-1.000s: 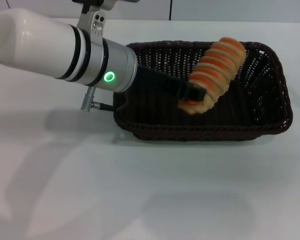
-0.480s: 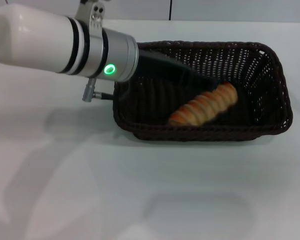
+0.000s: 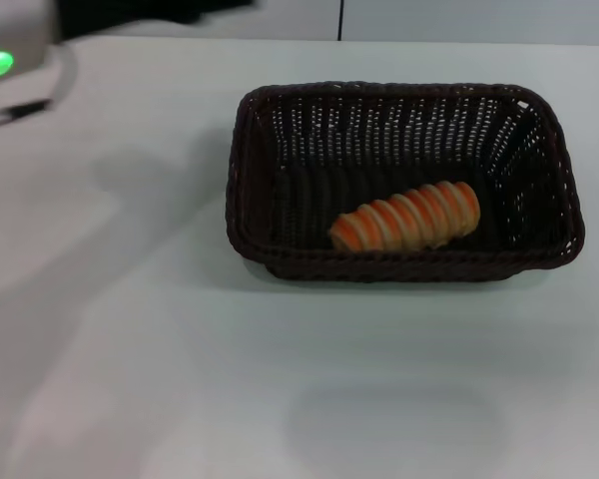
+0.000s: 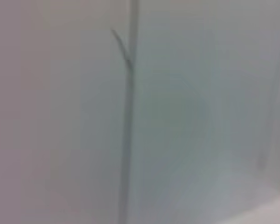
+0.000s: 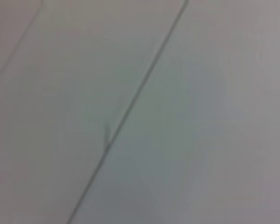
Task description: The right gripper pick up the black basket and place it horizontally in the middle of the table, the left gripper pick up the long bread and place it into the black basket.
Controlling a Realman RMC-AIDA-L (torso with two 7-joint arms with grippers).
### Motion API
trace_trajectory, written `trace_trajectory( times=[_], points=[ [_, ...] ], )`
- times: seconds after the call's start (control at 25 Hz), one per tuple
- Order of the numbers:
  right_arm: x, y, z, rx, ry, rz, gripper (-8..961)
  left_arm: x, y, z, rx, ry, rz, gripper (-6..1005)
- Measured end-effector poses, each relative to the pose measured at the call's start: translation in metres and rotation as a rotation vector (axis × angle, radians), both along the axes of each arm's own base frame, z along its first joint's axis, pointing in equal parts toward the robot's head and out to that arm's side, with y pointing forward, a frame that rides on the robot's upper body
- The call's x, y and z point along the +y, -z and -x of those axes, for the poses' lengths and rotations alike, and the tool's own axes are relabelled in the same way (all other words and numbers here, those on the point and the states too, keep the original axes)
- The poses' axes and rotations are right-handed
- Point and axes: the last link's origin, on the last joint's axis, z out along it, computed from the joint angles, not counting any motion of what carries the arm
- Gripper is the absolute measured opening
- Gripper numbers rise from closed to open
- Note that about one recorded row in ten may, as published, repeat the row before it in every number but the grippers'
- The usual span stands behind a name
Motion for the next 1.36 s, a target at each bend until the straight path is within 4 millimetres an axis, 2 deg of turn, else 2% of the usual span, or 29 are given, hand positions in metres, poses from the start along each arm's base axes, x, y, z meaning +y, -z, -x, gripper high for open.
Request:
trace_trajectory(
  times=[0.16,0.32,0.44,0.68,1.0,1.16,1.36],
  points=[
    [-0.005,-0.014,-0.013,0.046,-0.002,-0.102,748,-0.024,-0.027,0.015,-0.006,-0.034,-0.145,847],
    [-0.01,-0.017,-0.028,0.024,0.009,-0.2,748,-0.039,-0.046,0.036,-0.059,-0.067,-0.264,847],
    [-0.012,-0.014,-0.035,-0.02,0.022,-0.23,748,-0.051,-0.062,0.053,-0.03,-0.078,-0.396,847],
    [-0.019,-0.008,-0.055,-0.032,0.077,-0.244,748,-0.062,-0.078,0.076,0.021,-0.134,-0.516,847],
    [-0.057,-0.012,-0.085,0.08,0.105,-0.377,748,-0.08,-0.1,0.122,0.088,-0.301,-0.719,847],
    [-0.059,-0.014,-0.093,0.119,0.155,-0.385,748,-0.09,-0.103,0.139,0.097,-0.379,-0.8,847],
    [-0.056,-0.017,-0.103,0.197,0.229,-0.377,748,-0.099,-0.105,0.149,0.111,-0.436,-0.884,847]
  ],
)
